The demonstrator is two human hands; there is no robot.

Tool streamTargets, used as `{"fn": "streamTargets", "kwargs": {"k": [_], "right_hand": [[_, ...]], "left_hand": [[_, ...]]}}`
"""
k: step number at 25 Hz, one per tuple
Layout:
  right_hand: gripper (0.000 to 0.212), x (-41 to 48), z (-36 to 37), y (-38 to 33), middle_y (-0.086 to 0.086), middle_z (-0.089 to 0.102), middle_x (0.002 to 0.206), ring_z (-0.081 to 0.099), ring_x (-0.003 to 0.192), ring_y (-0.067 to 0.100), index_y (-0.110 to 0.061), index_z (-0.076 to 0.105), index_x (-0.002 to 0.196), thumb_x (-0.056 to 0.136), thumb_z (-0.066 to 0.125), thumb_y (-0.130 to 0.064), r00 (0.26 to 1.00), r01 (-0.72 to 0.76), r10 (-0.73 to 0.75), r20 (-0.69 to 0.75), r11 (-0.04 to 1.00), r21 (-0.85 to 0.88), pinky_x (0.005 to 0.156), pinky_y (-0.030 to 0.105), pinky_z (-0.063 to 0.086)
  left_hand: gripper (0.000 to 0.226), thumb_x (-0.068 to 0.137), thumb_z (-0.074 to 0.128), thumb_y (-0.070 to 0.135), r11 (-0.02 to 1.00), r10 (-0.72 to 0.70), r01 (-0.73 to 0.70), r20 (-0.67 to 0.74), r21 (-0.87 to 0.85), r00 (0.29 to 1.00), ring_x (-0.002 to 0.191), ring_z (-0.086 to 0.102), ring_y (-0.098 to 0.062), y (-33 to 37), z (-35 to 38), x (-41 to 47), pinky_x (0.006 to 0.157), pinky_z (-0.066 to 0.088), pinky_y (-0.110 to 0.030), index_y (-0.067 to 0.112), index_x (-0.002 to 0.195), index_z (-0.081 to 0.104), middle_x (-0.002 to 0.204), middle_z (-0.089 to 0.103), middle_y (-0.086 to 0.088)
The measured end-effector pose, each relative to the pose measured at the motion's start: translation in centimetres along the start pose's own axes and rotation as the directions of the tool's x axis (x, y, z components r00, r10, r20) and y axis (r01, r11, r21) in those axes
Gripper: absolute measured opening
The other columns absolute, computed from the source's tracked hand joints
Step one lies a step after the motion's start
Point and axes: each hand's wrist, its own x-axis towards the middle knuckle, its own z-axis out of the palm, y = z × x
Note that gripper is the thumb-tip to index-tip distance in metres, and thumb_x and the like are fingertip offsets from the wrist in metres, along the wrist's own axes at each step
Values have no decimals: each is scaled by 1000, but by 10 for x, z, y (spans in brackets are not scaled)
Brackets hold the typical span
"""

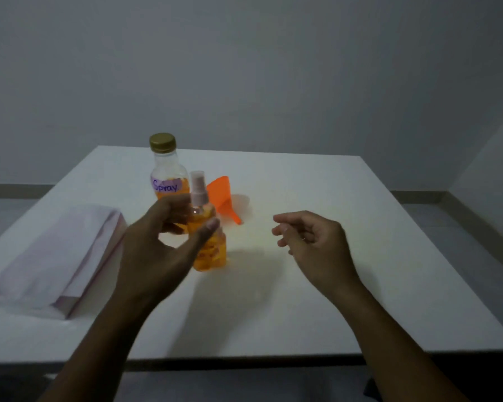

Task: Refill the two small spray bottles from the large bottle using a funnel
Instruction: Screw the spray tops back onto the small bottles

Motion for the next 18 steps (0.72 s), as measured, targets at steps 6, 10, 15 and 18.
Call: {"fn": "streamTargets", "kwargs": {"k": [6, 10, 15, 18], "right_hand": [[49, 2, 80, -17, -17, 60, 127, 60, 106, 6, -34, 54, 128, 88, 58, -61, 981, 37, 9, 195, 972, -230, 85, 30, 57], [32, 6, 97, -17, -13, 67, 116, 62, 99, 5, -29, 61, 115, 90, 63, -49, 984, 93, -52, 171, 966, -242, 83, 28, 57], [31, 8, 85, -13, -16, 70, 110, 65, 91, 2, -27, 68, 111, 92, 60, -49, 986, 108, -74, 148, 965, -238, 74, 18, 54], [31, 5, 66, -16, -11, 74, 105, 69, 92, 5, -24, 71, 110, 90, 64, -47, 990, 97, -75, 117, 976, -194, 77, 25, 60]], "left_hand": [[53, 76, 66, 46, 963, -219, 235, -121, 131, 968, 88, 62, -16, -44, -19, 7, 67, 49, -22, 16, 119, 57, 109, 65, -2], [48, 78, 73, 37, 944, -268, 286, -124, 164, 956, 91, 61, -17, -62, -19, 7, 67, 47, -21, 15, 118, 57, 113, 65, -5], [53, 74, 77, 38, 937, -299, 312, -104, 159, 949, 93, 60, -16, -77, -19, 7, 63, 41, -13, 16, 118, 55, 117, 64, -4], [70, 67, 80, 43, 950, -269, 279, -84, 142, 960, 101, 58, -16, -74, -20, 7, 70, 44, -15, 19, 124, 48, 125, 58, -5]]}}
